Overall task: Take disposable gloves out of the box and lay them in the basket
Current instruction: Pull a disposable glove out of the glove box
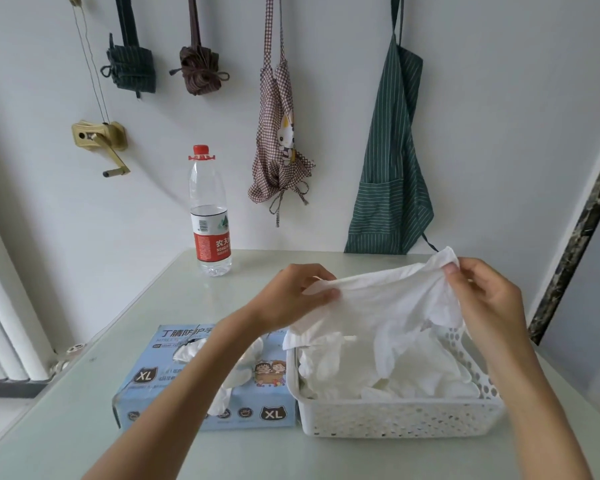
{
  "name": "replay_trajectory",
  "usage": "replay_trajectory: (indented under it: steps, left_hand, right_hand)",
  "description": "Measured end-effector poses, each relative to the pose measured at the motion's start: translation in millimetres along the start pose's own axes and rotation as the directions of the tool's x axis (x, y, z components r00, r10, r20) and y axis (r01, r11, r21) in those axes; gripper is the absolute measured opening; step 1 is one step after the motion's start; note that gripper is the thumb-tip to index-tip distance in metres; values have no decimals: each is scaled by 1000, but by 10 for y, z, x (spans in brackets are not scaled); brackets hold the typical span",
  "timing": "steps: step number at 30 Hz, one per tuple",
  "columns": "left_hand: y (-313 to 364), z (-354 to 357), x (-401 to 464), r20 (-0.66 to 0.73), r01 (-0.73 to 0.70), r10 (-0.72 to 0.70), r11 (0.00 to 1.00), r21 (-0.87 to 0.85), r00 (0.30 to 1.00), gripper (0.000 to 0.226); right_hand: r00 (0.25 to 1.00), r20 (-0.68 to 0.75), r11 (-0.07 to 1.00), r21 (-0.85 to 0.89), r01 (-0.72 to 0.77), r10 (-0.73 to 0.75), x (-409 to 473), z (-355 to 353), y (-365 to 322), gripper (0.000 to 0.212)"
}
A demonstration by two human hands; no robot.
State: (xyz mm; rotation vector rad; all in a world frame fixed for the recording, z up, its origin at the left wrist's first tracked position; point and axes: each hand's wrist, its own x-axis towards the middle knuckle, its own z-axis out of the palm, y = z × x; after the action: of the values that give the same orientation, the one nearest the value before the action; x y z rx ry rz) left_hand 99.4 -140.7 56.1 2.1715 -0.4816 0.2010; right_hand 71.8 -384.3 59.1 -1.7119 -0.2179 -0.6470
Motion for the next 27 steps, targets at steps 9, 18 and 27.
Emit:
replay_trajectory:
  steps: [9, 18, 27]
  left_hand:
    - [-8, 117, 43, -4, -29, 28, 985, -168, 1000, 23]
    - [176, 167, 17, 174, 159, -109, 937, -310, 979, 35]
    - [184, 68, -30, 97, 6, 12, 984, -180, 995, 12]
  right_hand:
    - [999, -28, 997, -71, 19, -21, 281, -85, -115, 17]
    - [999, -25, 991, -129, -44, 41, 374, -113, -138, 18]
    - [998, -4, 987, -154, -55, 55, 331, -173, -234, 16]
